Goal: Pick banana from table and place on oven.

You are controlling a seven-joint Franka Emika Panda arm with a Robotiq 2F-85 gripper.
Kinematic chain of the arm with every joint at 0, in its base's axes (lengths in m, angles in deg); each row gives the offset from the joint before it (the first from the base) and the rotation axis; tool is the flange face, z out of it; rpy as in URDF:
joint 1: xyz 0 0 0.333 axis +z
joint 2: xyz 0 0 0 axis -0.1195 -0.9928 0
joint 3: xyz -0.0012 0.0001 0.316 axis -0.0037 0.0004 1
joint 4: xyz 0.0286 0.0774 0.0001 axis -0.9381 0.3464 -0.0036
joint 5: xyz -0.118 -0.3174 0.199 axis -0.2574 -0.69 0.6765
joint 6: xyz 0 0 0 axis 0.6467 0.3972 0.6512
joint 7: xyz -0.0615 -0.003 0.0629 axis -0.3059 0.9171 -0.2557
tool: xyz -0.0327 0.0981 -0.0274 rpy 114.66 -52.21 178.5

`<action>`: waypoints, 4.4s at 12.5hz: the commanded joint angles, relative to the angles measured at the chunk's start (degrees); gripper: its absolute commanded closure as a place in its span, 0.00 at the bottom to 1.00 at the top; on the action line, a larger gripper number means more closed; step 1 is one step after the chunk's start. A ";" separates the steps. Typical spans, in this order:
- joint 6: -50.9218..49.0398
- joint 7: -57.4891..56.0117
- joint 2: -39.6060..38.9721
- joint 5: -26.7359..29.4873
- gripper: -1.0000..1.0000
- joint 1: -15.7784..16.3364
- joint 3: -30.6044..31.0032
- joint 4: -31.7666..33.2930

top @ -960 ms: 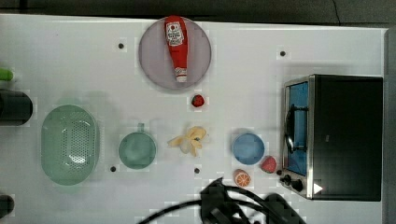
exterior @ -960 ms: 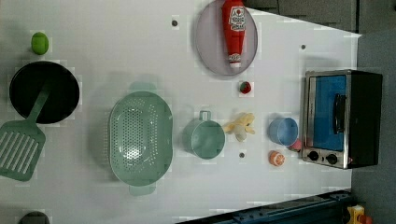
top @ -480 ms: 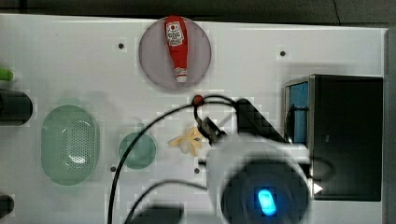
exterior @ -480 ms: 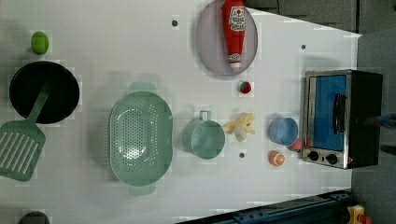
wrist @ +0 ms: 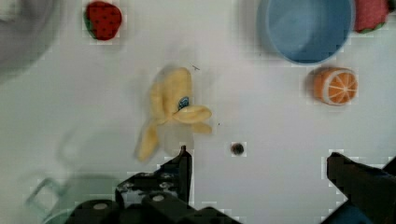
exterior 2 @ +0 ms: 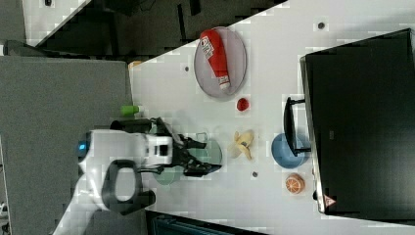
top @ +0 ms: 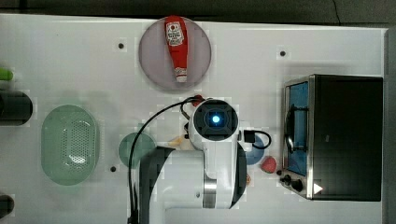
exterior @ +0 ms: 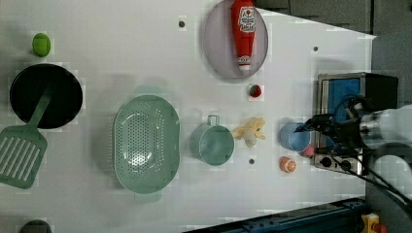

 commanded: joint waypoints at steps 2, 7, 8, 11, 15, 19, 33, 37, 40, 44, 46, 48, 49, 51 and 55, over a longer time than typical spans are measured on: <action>9.74 1.94 -4.14 -0.31 0.00 0.84 0.95 -0.31; 23.24 3.16 -14.02 -0.25 0.00 1.22 2.59 1.99; 25.09 4.96 -15.47 -0.25 0.00 1.28 2.74 2.33; 27.17 10.62 -19.35 -0.25 0.00 1.57 3.19 2.68; 30.60 10.91 -22.92 -0.24 0.04 1.60 3.85 2.78; 33.83 10.91 -23.98 -0.24 0.53 1.60 4.25 3.19; 13.10 10.89 1.53 -0.25 0.75 1.14 3.80 -3.69; -8.56 10.57 7.72 -0.25 0.75 1.05 1.96 -14.08; -21.19 9.92 8.35 -0.25 0.75 0.98 -0.94 -22.97; -22.26 -2.04 5.57 -0.31 0.75 0.42 -8.17 -29.00; -22.05 -10.32 3.00 -0.31 0.75 0.07 -13.09 -30.55; -21.27 -19.02 -0.20 -0.31 0.75 -0.34 -18.39 -32.16; -20.18 -23.13 -1.83 -0.31 0.75 -0.46 -21.23 -32.71; -16.13 -30.99 -4.99 -0.31 0.75 -0.65 -26.77 -32.88; -8.02 -41.94 -11.63 -0.25 0.75 -1.12 -35.76 -32.83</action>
